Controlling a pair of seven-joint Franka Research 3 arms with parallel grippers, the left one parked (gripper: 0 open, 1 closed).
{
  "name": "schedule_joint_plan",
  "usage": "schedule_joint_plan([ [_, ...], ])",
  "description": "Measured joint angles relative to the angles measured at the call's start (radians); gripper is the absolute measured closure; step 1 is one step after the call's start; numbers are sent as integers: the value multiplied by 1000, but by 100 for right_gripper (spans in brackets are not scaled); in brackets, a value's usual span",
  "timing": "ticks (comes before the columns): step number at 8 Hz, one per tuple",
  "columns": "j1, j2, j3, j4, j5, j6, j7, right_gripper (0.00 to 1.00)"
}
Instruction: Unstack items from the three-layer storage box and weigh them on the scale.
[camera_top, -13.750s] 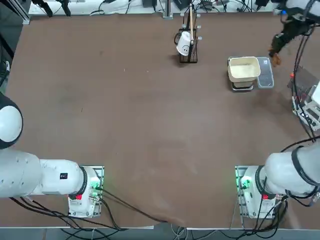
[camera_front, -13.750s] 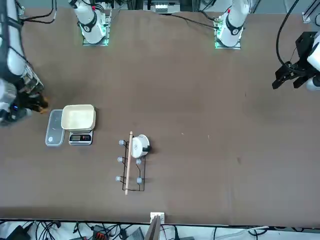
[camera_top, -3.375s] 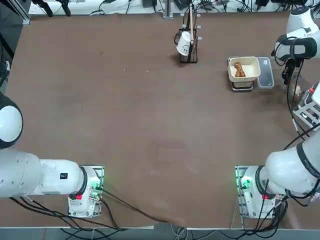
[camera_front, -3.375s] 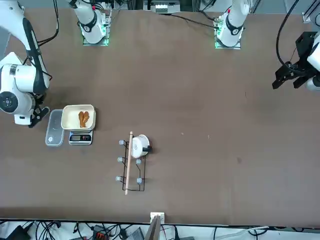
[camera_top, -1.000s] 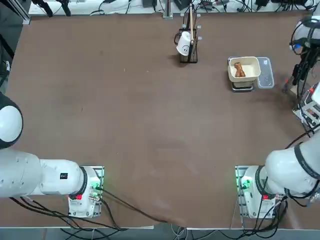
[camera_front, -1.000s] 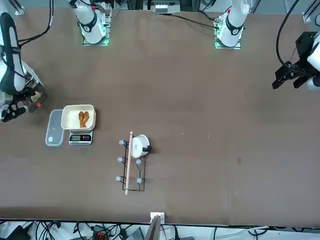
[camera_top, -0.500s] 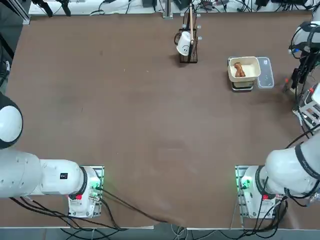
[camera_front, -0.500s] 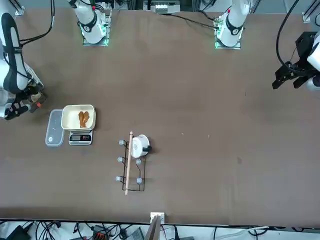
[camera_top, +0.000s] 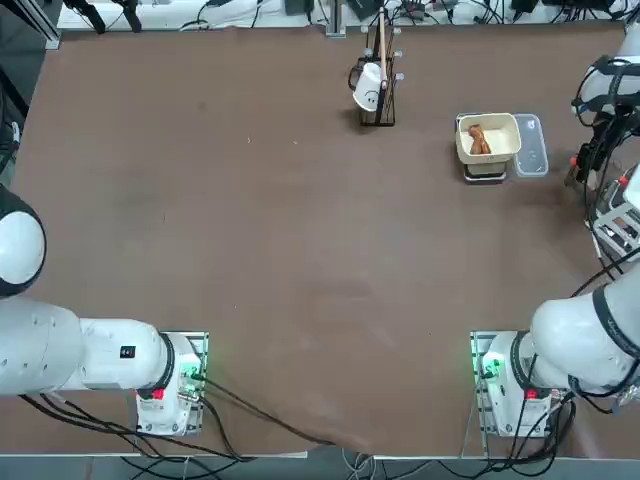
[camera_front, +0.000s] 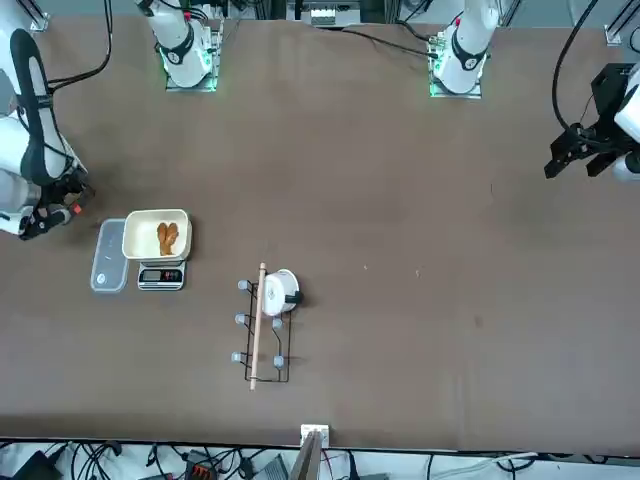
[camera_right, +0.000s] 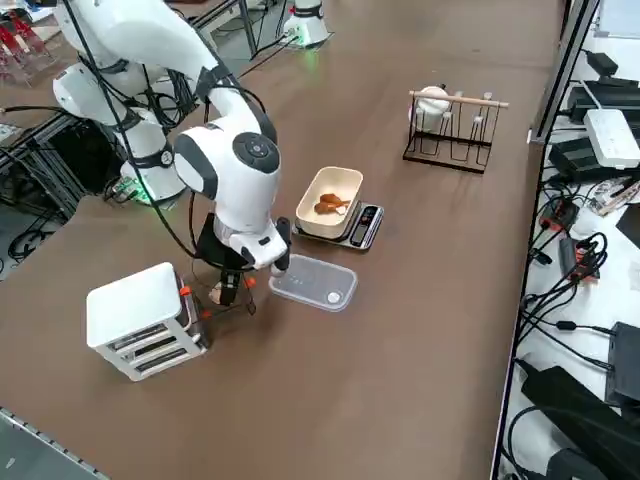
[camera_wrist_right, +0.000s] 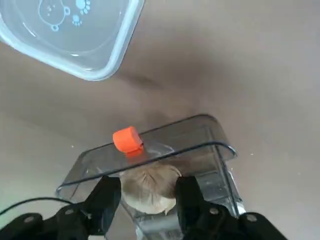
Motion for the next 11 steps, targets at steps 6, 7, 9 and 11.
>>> schedule_joint_plan([
  [6,-22,7,0,-26,0,59,0,33],
  [7,-23,4,0,-24,-1,59,1,45],
  [9,-24,-1,0,-23,-1,48,1,53],
  [11,-23,-16,1,-18,-1,7,1,73],
])
